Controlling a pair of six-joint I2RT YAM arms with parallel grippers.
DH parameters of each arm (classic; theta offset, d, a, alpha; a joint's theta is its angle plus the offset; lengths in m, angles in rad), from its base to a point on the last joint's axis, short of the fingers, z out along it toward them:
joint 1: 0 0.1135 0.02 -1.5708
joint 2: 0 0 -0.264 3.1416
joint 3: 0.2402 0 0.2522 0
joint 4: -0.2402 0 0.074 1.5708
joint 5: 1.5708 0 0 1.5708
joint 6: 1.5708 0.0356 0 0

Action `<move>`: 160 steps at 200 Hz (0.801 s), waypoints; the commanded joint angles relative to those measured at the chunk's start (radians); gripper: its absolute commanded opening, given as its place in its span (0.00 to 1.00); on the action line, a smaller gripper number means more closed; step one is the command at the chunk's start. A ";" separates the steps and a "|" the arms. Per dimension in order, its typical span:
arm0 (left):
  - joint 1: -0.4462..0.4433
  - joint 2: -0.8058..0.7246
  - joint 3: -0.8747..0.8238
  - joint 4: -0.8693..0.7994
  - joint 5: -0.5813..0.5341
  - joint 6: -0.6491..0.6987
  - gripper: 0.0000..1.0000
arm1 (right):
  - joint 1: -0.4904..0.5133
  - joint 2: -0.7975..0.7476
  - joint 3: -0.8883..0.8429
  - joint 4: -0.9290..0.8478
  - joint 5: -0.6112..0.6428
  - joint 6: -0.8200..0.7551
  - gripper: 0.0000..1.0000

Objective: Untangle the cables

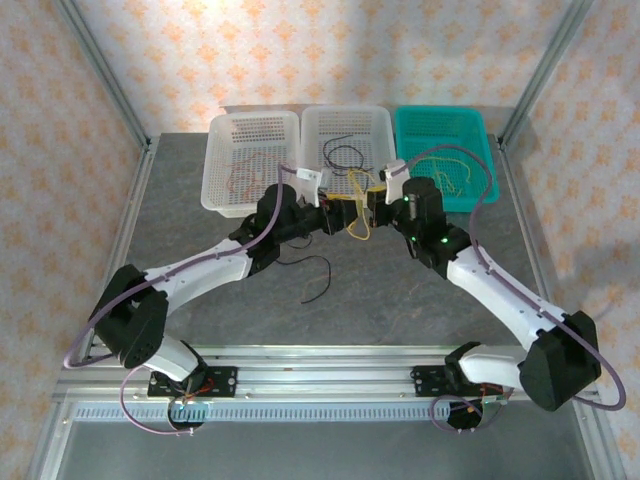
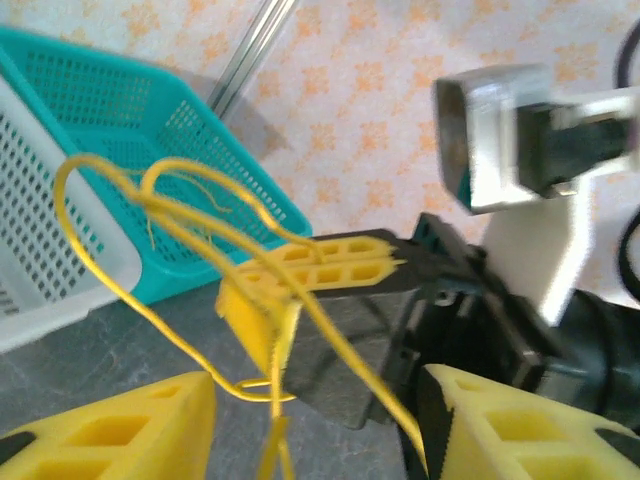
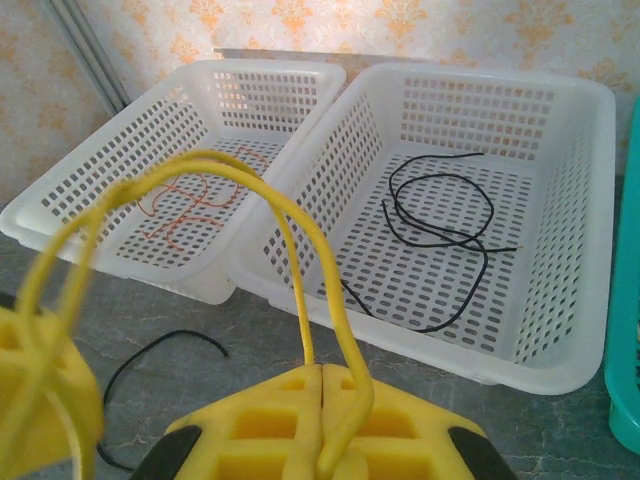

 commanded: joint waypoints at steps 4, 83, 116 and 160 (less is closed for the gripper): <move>0.007 0.009 0.028 0.010 0.005 0.006 0.33 | 0.006 -0.053 -0.017 0.004 0.051 -0.014 0.00; 0.010 -0.070 -0.011 -0.144 -0.123 0.074 0.00 | 0.004 -0.092 -0.045 0.021 0.367 0.026 0.00; 0.046 -0.133 -0.057 -0.200 -0.197 0.087 0.00 | -0.003 -0.090 -0.047 0.019 0.408 0.021 0.00; 0.131 -0.221 -0.137 -0.225 -0.200 0.080 0.00 | -0.024 -0.096 -0.042 0.001 0.448 0.033 0.00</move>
